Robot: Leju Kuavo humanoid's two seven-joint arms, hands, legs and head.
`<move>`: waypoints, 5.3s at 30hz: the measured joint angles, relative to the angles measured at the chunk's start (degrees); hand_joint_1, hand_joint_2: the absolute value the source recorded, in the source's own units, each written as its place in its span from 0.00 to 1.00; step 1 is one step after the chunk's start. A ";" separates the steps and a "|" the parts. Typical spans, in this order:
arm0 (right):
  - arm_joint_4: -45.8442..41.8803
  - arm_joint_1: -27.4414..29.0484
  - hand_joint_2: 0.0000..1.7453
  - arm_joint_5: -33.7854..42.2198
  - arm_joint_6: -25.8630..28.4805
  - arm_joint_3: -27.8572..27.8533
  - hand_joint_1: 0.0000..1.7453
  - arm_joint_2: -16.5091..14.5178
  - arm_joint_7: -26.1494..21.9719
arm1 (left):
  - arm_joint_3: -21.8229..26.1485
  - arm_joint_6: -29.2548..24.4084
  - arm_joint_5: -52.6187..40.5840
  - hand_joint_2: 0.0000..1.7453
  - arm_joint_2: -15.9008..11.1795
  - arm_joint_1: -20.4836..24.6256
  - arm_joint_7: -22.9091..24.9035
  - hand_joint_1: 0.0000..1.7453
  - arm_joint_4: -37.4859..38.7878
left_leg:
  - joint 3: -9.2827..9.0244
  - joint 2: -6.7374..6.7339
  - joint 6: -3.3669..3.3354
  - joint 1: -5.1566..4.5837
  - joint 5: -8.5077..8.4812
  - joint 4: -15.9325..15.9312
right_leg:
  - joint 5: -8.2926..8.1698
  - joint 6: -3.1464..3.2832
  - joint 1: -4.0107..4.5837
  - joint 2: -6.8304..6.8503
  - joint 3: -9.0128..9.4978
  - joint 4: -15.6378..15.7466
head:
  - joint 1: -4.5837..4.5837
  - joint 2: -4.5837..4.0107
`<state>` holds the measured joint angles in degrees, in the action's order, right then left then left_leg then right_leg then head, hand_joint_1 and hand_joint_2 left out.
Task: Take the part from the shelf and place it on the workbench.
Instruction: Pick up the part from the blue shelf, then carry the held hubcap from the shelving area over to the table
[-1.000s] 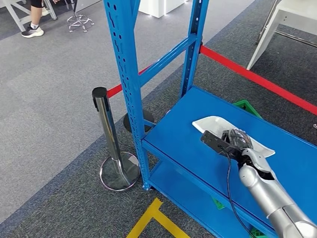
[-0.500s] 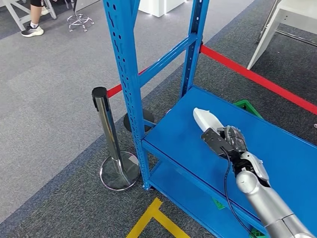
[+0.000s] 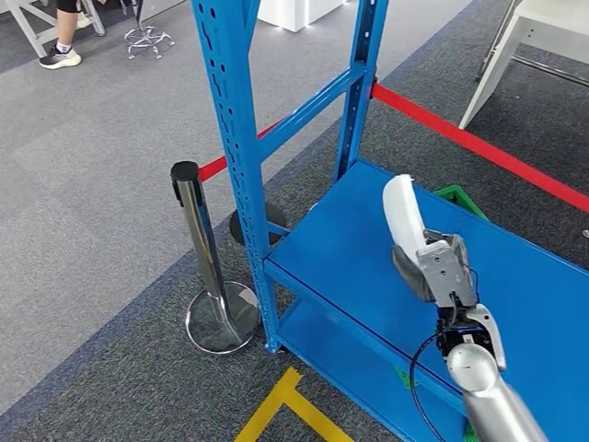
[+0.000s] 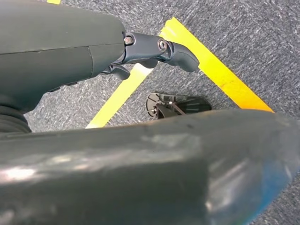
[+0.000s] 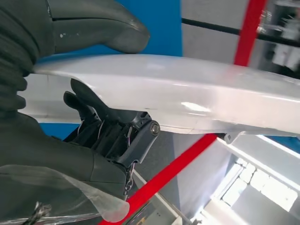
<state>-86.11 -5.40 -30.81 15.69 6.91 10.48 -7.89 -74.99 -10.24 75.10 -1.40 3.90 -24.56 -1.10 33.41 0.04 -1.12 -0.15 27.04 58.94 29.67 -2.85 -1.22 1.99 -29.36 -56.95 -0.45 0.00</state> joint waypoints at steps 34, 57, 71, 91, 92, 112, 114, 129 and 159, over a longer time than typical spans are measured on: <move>-32.04 17.57 1.00 3.76 15.94 3.71 1.00 -7.94 -19.42 | 1.15 -2.17 0.00 1.00 0.62 -0.52 -6.13 0.00 0.27 | -0.05 -0.01 0.04 0.01 0.04 -0.02 | 0.09 0.05 0.00 -0.02 0.00 0.00 | 0.00 0.00; -32.03 18.38 1.00 0.81 17.47 5.91 1.00 -7.94 -19.97 | 1.65 -3.28 0.00 1.00 -0.75 -0.63 -4.78 0.00 -0.50 | -0.04 -0.01 -0.02 -0.17 0.09 0.03 | 0.04 -0.02 -0.16 -0.01 0.00 0.04 | 0.01 0.00; -32.40 18.35 1.00 0.41 18.13 7.35 1.00 -7.86 -20.06 | 1.39 -3.57 0.00 1.00 -1.83 -0.66 -4.16 0.00 -1.03 | -1.02 1.53 -2.22 -0.19 -0.50 -1.69 | 6.83 -0.94 -0.51 -1.72 -6.13 -12.87 | -0.45 0.00; -32.64 17.83 1.00 0.09 16.51 9.93 1.00 -7.40 -20.16 | 0.37 -3.67 0.00 1.00 -2.14 -0.79 -4.16 0.00 -1.97 | 4.23 -1.03 1.37 0.35 1.27 7.95 | 0.69 1.67 -0.15 2.64 0.67 -0.10 | 0.38 0.00; -32.66 17.76 1.00 0.03 16.45 10.18 1.00 -7.40 -20.27 | 0.29 -3.69 0.00 1.00 -2.19 -0.73 -4.16 0.00 -1.97 | 2.28 -2.37 1.05 0.01 -0.03 4.13 | 1.01 1.41 -0.01 3.26 0.86 -0.12 | 0.39 0.00; -33.34 15.94 1.00 0.26 15.15 15.87 1.00 -5.85 -21.06 | -0.57 -4.16 0.01 1.00 -2.37 -0.33 -4.13 0.00 -2.43 | 0.69 7.71 0.44 0.37 0.11 0.14 | -0.36 0.66 -0.19 -6.10 -2.30 -1.28 | -0.18 0.01; -33.34 15.45 1.00 0.78 14.68 16.36 1.00 -5.76 -20.88 | -0.73 -4.15 -0.02 1.00 -2.34 -0.54 -4.08 0.00 -2.55 | 1.53 5.07 0.97 0.20 1.26 2.06 | -0.34 1.31 -0.26 -4.58 -1.84 -0.98 | 0.15 0.00; -33.21 14.12 1.00 2.76 13.20 17.84 1.00 -5.42 -20.63 | -1.21 -4.14 -0.01 1.00 -2.78 -0.67 -4.06 0.00 -2.75 | 0.27 -1.71 -0.95 -0.63 -0.25 -0.57 | 3.54 0.05 0.52 3.54 0.84 -1.66 | 0.27 0.01; -32.88 13.63 1.00 3.12 12.16 18.34 1.00 -4.51 -20.40 | -1.40 -4.12 0.00 1.00 -2.75 -0.51 -4.16 0.00 -2.88 | 1.59 -1.48 0.60 -0.05 -0.48 3.40 | 0.98 2.22 0.60 2.99 -0.58 -1.13 | 0.60 0.00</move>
<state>-118.99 8.23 -27.69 27.85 25.24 5.97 -28.28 -76.39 -14.36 75.10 -4.15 3.39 -28.72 -3.98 35.00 -1.43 -0.52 -0.20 26.56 62.34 30.66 -0.63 -0.62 4.98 -29.94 -58.07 0.15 0.00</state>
